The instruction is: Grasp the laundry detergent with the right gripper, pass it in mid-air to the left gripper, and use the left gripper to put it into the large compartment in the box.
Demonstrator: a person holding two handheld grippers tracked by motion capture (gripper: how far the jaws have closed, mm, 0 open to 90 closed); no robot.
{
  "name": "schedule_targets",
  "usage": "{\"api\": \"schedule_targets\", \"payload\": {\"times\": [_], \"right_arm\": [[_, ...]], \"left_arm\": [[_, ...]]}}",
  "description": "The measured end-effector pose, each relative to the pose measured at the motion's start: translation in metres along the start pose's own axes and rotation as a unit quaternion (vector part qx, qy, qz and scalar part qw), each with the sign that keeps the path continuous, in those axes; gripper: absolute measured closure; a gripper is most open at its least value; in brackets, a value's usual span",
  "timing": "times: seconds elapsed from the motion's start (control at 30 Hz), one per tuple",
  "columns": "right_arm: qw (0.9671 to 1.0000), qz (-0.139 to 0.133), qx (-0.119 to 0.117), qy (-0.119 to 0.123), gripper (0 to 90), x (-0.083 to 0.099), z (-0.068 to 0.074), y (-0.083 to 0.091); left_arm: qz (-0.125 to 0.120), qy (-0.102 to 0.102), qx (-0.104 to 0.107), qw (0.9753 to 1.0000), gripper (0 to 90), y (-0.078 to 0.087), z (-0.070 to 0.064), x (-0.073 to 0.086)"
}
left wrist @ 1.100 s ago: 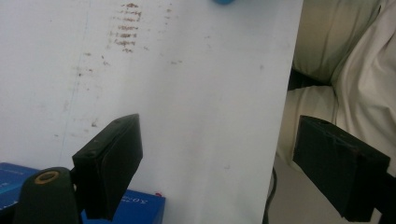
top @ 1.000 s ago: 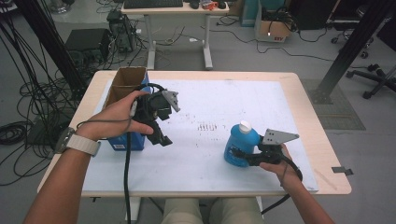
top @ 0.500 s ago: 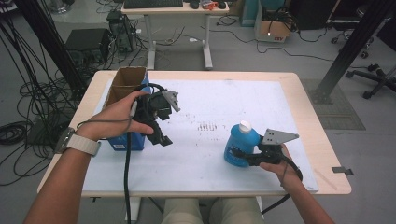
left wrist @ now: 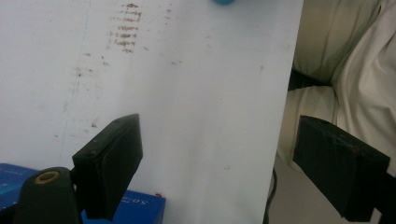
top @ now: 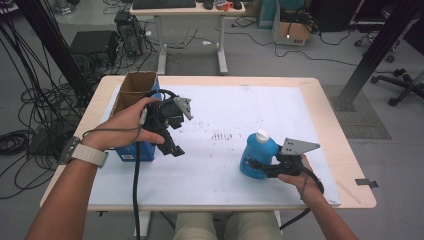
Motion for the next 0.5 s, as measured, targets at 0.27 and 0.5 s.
{"api": "schedule_targets", "payload": {"times": [0.27,0.5], "right_arm": [[0.9999,0.009,0.000,-0.007,43.2,0.0000,0.0009,0.0011],[0.9999,0.006,0.002,-0.009,43.1,0.0002,0.0011,0.0008]], "left_arm": [[0.002,-0.001,0.001,1.0000,16.0,0.0005,0.0000,-0.0001],[0.001,0.000,0.001,1.0000,16.0,0.0004,0.0000,-0.0001]]}}
Point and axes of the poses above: each handheld gripper's, and its own axes: y roughly backward along the jaws, x roughly out of its underside, z roughly to its left, the point moved 2 cm from there along -y, roughly forward along the jaws, and after that the axes turned 11 degrees about -z, right-handed, at the moved point
